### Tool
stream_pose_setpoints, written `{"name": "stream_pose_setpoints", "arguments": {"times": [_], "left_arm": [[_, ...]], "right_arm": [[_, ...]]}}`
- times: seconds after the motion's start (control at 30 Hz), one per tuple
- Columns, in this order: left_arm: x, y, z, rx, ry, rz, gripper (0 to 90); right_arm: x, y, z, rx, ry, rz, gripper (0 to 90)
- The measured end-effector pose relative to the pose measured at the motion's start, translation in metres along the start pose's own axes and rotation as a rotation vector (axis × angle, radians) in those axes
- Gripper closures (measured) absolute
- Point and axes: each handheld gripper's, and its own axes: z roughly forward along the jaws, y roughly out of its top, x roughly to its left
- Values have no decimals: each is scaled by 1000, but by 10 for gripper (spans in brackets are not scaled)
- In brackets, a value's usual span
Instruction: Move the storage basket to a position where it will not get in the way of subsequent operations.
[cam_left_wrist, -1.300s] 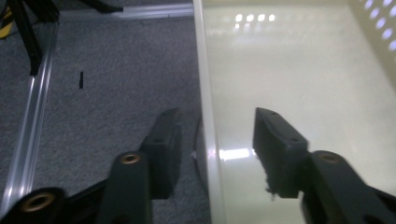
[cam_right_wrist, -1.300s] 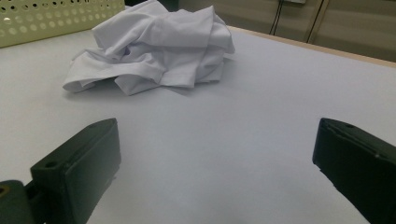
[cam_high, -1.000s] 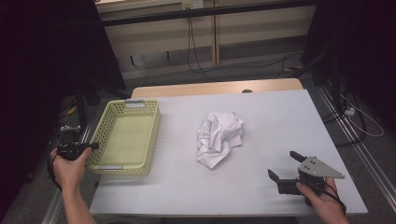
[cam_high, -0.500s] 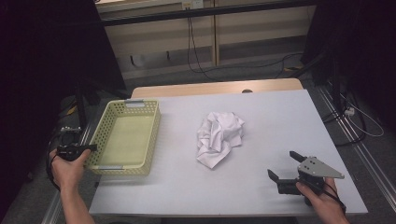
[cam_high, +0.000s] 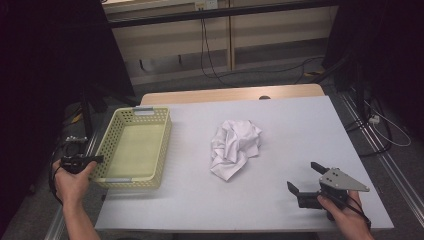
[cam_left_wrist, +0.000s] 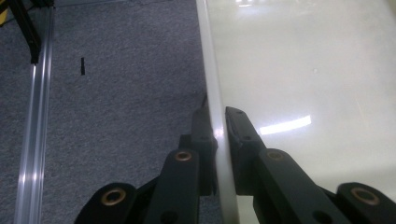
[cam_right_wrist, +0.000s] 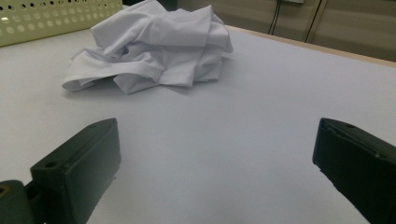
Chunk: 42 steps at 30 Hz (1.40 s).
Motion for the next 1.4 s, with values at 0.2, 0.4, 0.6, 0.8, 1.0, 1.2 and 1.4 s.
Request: {"name": "stream_pose_setpoints", "arguments": {"times": [0.2, 0.4, 0.6, 0.8, 1.0, 1.2, 1.4], "left_arm": [[1, -1, -1, 0, -12, 23, 825], [1, -3, -3, 9, -20, 50, 818], [2, -4, -4, 17, -23, 71, 814], [4, -6, -6, 16, -37, 64, 811], [4, -6, -6, 18, -33, 54, 811], [5, -6, -6, 17, -18, 39, 812], [4, -6, -6, 7, -15, 37, 812]], "right_arm": [[-1, 0, -1, 1, -1, 5, 5], [-1, 0, -1, 0, 0, 6, 5], [0, 0, 0, 3, 0, 5, 5], [-1, -1, 0, 3, -1, 8, 5], [-1, -1, 0, 3, 0, 7, 5], [1, 0, 1, 5, 4, 0, 5], [0, 0, 2, 5, 3, 2, 5]]}}
